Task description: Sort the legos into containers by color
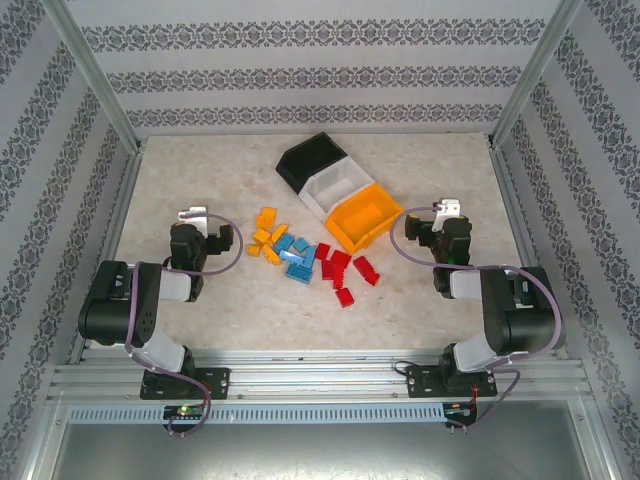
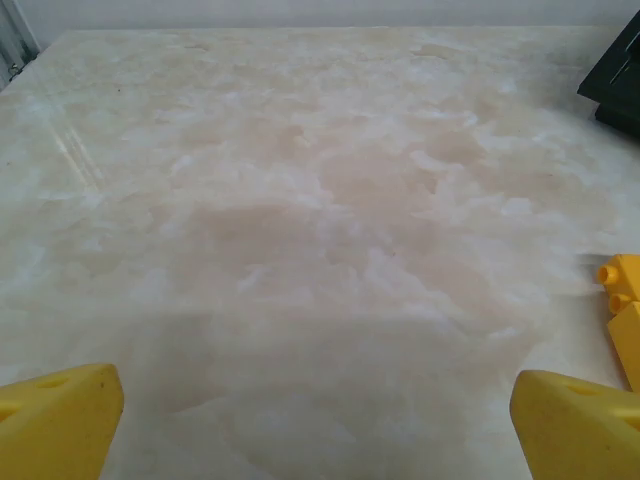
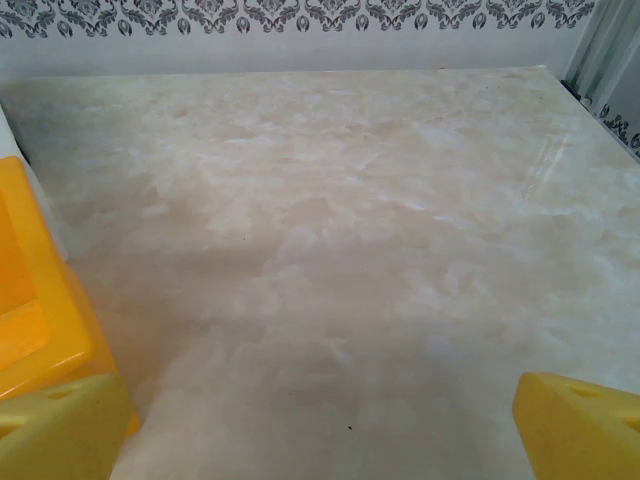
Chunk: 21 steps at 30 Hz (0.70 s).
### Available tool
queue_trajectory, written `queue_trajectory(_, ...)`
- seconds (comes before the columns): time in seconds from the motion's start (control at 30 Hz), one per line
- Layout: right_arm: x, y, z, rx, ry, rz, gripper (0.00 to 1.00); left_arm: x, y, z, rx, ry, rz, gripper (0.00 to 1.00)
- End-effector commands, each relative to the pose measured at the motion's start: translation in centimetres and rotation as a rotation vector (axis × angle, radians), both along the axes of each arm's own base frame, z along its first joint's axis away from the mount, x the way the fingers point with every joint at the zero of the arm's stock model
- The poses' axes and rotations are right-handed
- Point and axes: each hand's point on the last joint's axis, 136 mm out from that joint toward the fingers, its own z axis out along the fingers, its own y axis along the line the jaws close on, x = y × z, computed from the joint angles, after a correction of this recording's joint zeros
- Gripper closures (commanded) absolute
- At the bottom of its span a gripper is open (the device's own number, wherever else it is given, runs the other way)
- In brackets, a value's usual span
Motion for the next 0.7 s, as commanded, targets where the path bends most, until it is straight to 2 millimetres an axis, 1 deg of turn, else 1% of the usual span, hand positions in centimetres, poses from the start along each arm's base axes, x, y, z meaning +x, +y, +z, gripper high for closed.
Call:
queue_trajectory(0.0,0.08,-0.04,0.53,-0.016,-0.026,0.002,0.02,0.44,0.01,0.65,0.012,-0.029,-0.015,0.00)
queue_trajectory(0.67,0.11,-0.04,0.58,-0.011,-0.027,0.005,0.02,0.42,-0.01,0.59,0.012,-0.027,-0.016,0.00)
